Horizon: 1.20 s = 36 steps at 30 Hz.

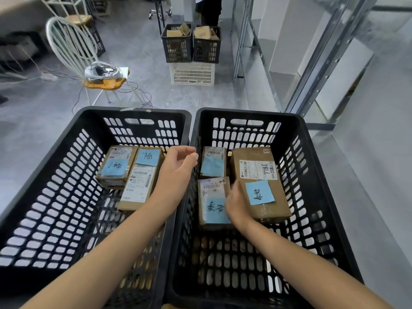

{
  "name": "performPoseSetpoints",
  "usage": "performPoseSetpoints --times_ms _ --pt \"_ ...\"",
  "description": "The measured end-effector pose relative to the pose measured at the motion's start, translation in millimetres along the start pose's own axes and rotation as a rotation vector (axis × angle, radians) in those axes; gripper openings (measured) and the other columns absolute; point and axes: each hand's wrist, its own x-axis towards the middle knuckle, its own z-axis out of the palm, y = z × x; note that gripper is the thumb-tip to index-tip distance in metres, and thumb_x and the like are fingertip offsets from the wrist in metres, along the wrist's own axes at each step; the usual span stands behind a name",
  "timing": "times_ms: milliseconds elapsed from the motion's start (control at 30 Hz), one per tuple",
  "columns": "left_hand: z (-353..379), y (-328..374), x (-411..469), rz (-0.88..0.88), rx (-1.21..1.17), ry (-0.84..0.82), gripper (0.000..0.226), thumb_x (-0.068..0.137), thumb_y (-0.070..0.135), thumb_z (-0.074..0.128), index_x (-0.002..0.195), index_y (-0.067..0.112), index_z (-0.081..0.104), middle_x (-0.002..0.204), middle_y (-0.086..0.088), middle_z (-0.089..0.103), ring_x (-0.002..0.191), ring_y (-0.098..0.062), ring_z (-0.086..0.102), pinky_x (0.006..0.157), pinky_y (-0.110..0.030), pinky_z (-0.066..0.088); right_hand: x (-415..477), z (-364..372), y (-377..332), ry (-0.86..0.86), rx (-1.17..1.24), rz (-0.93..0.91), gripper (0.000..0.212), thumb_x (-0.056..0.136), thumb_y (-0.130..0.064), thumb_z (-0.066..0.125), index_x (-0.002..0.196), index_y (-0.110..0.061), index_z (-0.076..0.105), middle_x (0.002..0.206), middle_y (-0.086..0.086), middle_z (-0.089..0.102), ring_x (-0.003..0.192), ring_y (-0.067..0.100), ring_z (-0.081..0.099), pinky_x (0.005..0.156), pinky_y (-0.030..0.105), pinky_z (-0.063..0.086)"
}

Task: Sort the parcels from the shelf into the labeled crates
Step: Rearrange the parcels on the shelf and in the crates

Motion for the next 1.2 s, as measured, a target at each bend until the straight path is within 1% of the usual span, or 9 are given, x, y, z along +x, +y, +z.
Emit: performPoseSetpoints --times_ms 33,167,300,400,533,700,867,1033,1200 --pt "0 0 -1 0.003 -0.003 -0.005 0.031 0.081 0.036 0.058 0.108 0.02 0.06 0.111 0.0 0.066 0.108 -0.012 0.065 0.101 -0.041 0.051 -1 0 0 0.006 -0.041 0.016 0.066 0.106 -0.017 0.037 0.159 -0.022 -0.002 0.136 0.003 0.05 0.115 0.023 0.059 0.084 0.032 0.054" --pt "-6 0 -1 0.023 0.006 -0.005 0.034 0.08 0.04 0.058 0.108 0.021 0.06 0.112 0.001 0.065 0.111 -0.012 0.064 0.103 -0.042 0.049 -7 11 1 0.031 -0.042 0.008 0.065 0.102 -0.01 0.04 0.158 -0.015 0.007 0.151 0.008 0.038 0.137 0.024 0.043 0.111 0.039 0.04" --pt "-12 1 2 0.014 0.014 0.007 0.032 0.08 0.04 0.058 0.107 0.023 0.06 0.113 0.001 0.065 0.113 -0.013 0.063 0.103 -0.042 0.049 -14 -12 -11 0.117 -0.202 -0.176 0.048 0.103 -0.02 0.047 0.146 -0.01 0.029 0.139 0.002 0.036 0.126 0.014 0.04 0.101 0.01 0.036" --pt "-10 1 4 0.016 0.014 -0.015 0.018 0.093 0.028 0.058 0.109 0.02 0.059 0.112 0.001 0.065 0.112 -0.012 0.063 0.1 -0.036 0.051 6 -58 -5 0.374 -0.413 -0.16 0.053 0.096 -0.021 0.058 0.142 -0.006 0.035 0.145 0.009 0.031 0.134 0.023 0.033 0.102 0.027 0.038" --pt "7 2 1 0.017 0.017 -0.074 0.014 0.098 0.018 0.056 0.112 0.015 0.058 0.111 -0.001 0.065 0.105 -0.008 0.064 0.089 -0.023 0.054 15 -99 13 0.367 -0.477 0.196 0.078 0.091 -0.037 0.067 0.146 -0.002 0.025 0.148 0.021 0.03 0.137 0.037 0.032 0.105 0.046 0.04" --pt "17 2 2 0.038 0.057 -0.136 0.015 0.097 0.023 0.056 0.111 0.02 0.059 0.115 0.0 0.065 0.111 -0.012 0.063 0.103 -0.039 0.049 -8 -81 39 0.146 -0.565 0.235 0.099 0.092 -0.063 0.05 0.157 -0.016 -0.008 0.158 0.022 0.014 0.141 0.04 0.03 0.107 0.048 0.039" --pt "15 3 2 0.056 0.086 -0.14 0.015 0.097 0.023 0.056 0.111 0.02 0.06 0.114 0.001 0.065 0.111 -0.012 0.062 0.103 -0.039 0.049 -9 -83 41 0.033 -0.388 0.201 0.103 0.093 -0.053 0.058 0.156 -0.024 -0.019 0.16 0.019 0.0 0.146 0.042 0.015 0.117 0.05 0.024" --pt "20 8 0 0.11 0.217 -0.204 0.018 0.1 0.021 0.053 0.116 0.019 0.061 0.114 0.008 0.065 0.11 -0.006 0.06 0.092 -0.022 0.049 -7 -102 23 0.115 -0.546 0.116 0.081 0.097 -0.051 0.051 0.158 -0.019 0.008 0.158 0.014 0.017 0.144 0.034 0.024 0.116 0.047 0.031" --pt "26 16 -4 0.196 0.371 -0.332 0.027 0.102 0.015 0.049 0.125 0.02 0.06 0.121 0.009 0.063 0.115 -0.005 0.057 0.091 -0.015 0.043 -48 -127 -42 0.119 -0.497 -0.171 0.049 0.103 -0.034 0.048 0.147 -0.016 0.037 0.143 0.005 0.042 0.123 0.019 0.051 0.09 0.029 0.047"
